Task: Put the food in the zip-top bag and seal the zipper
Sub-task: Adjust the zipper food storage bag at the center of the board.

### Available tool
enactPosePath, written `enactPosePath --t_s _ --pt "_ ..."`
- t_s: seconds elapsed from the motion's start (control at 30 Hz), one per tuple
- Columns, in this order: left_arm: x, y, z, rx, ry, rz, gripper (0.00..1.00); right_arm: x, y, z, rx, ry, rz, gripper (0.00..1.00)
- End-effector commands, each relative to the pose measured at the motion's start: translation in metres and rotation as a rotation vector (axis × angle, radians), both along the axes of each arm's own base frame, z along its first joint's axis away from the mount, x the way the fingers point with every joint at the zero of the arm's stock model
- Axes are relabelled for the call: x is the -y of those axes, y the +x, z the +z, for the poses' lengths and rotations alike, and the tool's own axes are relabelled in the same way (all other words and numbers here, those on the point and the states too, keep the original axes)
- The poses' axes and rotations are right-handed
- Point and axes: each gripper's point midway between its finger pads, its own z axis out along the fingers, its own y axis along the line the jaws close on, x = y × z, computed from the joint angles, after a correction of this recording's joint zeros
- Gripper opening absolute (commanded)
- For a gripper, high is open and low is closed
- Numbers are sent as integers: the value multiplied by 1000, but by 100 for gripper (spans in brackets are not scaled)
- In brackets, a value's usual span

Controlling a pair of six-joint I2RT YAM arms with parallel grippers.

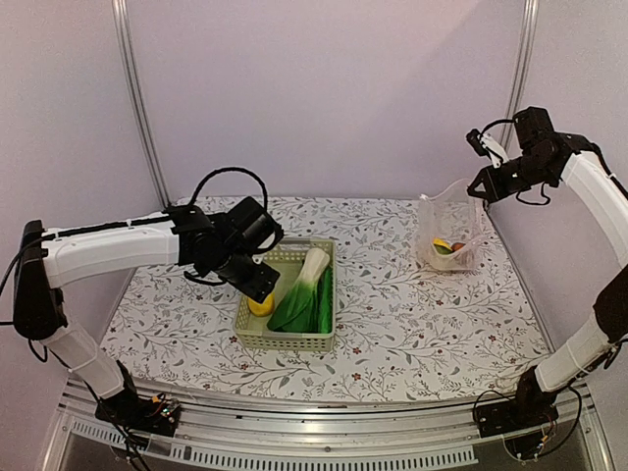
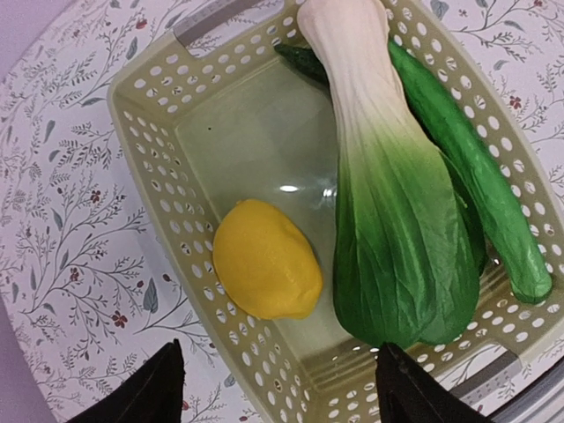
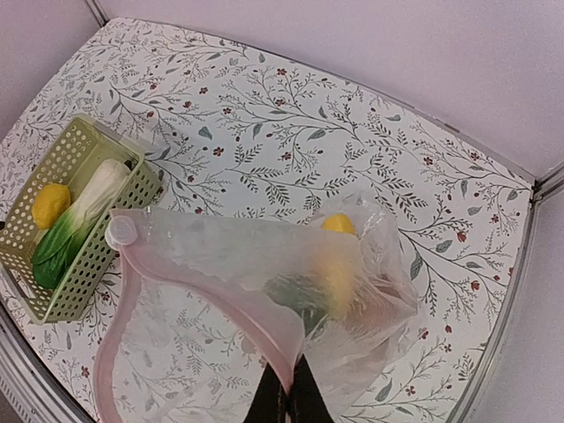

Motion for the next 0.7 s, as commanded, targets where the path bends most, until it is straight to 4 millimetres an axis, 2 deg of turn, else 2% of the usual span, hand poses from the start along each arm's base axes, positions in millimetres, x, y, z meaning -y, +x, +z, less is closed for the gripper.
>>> enactPosePath --t_s 0.0,0.17,0.27,0.4,0.67 --pt "-3 -3 -3 -31 25 -26 73 -7 -4 -6 12 35 40 0" --pt "1 -5 -18 -77 23 -14 71 -19 -18 -47 -76 94 84 0" --pt "0 -4 -23 -84 34 3 70 -22 -25 -61 -115 117 96 0" --pt "1 -1 -24 -94 40 16 69 -25 -35 -59 -112 139 112 0" --pt "1 16 -27 -76 46 46 69 -26 -49 -47 -65 149 125 0"
